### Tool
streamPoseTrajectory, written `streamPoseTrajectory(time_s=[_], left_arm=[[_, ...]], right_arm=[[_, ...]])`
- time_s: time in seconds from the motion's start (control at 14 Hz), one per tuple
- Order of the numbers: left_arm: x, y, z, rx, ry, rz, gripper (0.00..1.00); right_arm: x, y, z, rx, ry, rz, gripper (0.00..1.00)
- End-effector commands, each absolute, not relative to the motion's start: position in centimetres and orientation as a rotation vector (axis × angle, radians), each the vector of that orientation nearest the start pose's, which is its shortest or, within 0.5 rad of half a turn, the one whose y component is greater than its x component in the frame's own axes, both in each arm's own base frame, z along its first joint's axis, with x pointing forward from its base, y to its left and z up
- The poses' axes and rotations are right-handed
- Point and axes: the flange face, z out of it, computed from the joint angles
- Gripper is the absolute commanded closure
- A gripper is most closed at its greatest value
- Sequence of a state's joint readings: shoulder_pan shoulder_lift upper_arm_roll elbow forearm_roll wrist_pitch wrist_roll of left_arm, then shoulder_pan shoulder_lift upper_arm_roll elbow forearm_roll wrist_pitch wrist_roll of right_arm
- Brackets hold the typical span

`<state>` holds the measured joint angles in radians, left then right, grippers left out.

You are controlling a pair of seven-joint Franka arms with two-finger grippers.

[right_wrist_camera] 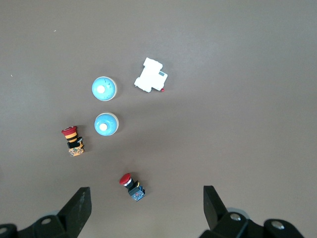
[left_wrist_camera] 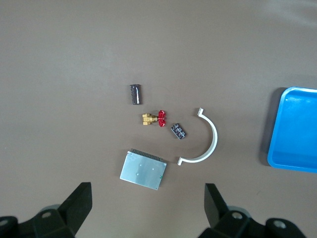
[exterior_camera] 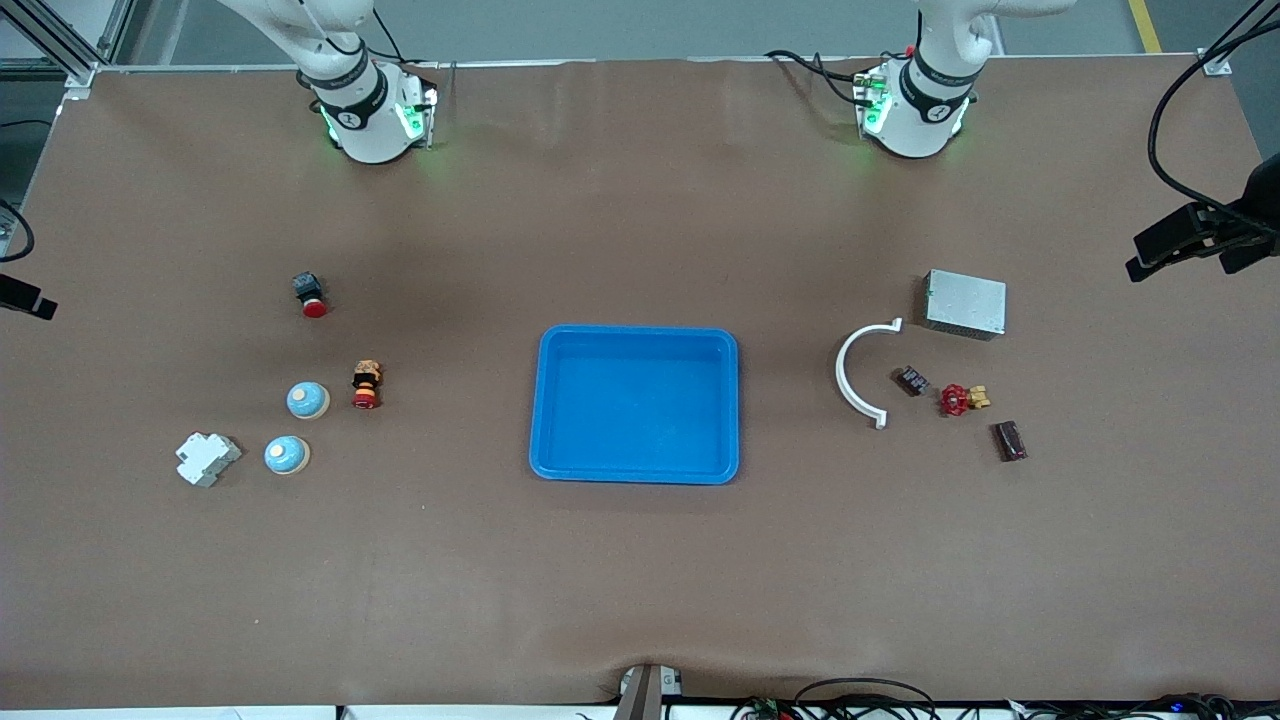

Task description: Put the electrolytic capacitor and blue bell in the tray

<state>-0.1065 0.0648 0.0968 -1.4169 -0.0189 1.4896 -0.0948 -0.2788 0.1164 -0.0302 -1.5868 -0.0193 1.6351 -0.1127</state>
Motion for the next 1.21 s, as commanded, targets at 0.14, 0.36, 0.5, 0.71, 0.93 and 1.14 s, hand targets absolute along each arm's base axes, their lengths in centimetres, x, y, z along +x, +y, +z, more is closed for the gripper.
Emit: streamPoseTrajectory(time_s=[0.14,0.36,0.5,0.71,0.93,1.14], left_arm=[[56.1,-0.9,65.8,-3.148,-0.118,0.0,0.0],[56.2,-0.6,65.7,-3.146,-0.104,0.002,0.0],[56.3,-0.4,65.5,-3.137,-0.105,0.007,0.0],[56.3,-0.1,65.6,-3.135,-0.113,0.002,0.0],[56.4,1.9,65.3,-3.129,-0.172,0.008,0.0],[57.0,4.6,64.2,-3.118,-0.248,0.029,0.0]], right_arm=[[56.1,-17.7,54.6,-3.125,0.298,0.103,0.0],[56.1,-17.5,54.6,-3.125,0.291,0.103,0.0],[56.2,-17.3,54.6,-3.125,0.286,0.103,0.0],[56.2,-17.2,54.2,-3.123,0.296,0.112,0.0],[56.1,-17.2,54.1,-3.123,0.296,0.115,0.0],[56.2,-16.9,54.4,-3.124,0.289,0.11,0.0]])
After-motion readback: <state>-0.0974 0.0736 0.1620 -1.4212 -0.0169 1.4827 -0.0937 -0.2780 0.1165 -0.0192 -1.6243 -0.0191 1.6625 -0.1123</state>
